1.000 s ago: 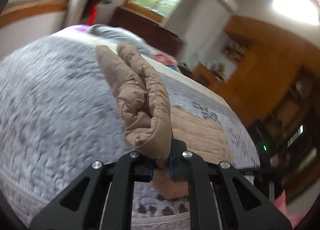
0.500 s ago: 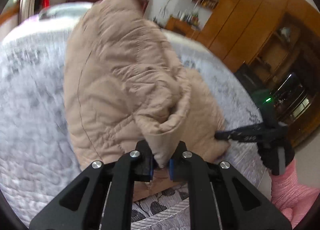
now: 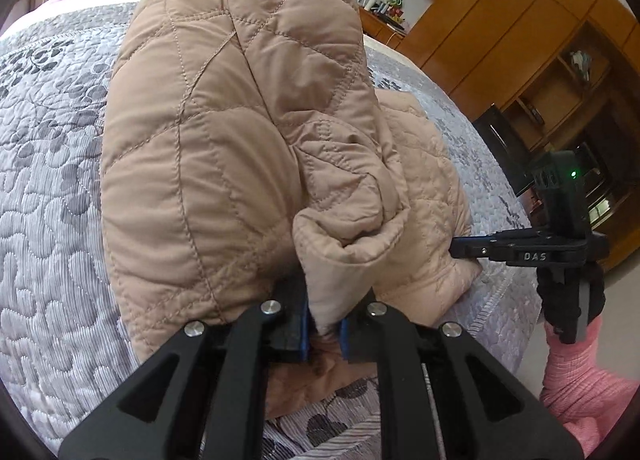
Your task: Fold large clothes
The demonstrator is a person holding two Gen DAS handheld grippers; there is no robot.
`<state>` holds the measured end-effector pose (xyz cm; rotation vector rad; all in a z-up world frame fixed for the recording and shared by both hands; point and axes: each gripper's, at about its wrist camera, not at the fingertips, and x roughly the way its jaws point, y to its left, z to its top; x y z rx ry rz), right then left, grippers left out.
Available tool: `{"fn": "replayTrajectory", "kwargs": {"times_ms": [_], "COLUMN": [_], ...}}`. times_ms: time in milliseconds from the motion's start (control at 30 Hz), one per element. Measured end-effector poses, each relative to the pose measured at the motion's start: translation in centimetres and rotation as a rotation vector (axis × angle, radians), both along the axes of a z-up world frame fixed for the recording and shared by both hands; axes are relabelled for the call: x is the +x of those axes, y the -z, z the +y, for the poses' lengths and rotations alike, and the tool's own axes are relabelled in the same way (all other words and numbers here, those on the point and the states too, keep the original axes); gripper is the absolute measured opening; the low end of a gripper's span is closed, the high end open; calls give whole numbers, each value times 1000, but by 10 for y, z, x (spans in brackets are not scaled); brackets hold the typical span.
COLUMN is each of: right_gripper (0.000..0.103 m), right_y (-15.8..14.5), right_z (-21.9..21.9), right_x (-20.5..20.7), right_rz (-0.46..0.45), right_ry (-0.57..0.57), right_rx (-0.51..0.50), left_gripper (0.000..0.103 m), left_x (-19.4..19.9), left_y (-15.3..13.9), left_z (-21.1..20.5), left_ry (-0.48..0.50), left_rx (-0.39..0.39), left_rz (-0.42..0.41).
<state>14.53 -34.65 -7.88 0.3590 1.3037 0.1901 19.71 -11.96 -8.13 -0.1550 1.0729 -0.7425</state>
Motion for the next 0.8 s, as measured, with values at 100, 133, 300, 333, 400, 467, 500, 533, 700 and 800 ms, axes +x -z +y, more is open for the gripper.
{"fn": "replayTrajectory", "kwargs": {"times_ms": [100, 133, 300, 333, 400, 467, 500, 533, 700, 800], "right_gripper": [13, 17, 26, 26, 27, 34, 38, 47, 68, 74], "right_y": [-5, -6, -19, -23, -31, -47, -54, -62, -90, -94], "right_z": [6, 8, 18, 19, 20, 26, 27, 30, 49, 67], "right_x": [1, 1, -1, -1, 1, 6, 8, 12, 41, 56], "right_rz": [-5, -6, -28, -37, -56, -96, -114, -131, -153, -129], "right_ry": [-17, -20, -39, -40, -38, -45, -51, -55, -95, -102], "right_rx": [-27, -32, -64, -65, -63, -50, -40, -29, 62, 100], "left_gripper": [15, 17, 37, 37, 40, 40, 39, 38, 38, 38], "left_x": [-7, -9, -28, -31, -32, -24, -18, -8, 26, 35], "left_y": [-18, -23, -62, -72, -87, -97, -100, -101, -90, -82], "left_z": [4, 5, 30, 39, 53, 68, 74, 80, 83, 78], "left_ry": [-3, -1, 16, 11, -19, -89, -135, -194, -310, -321], "left_rx": [7, 9, -98, -124, -145, -107, -64, 0, 179, 199], "left_rz": [-16, -21, 5, -6, -35, -79, -99, -122, -141, -121]}}
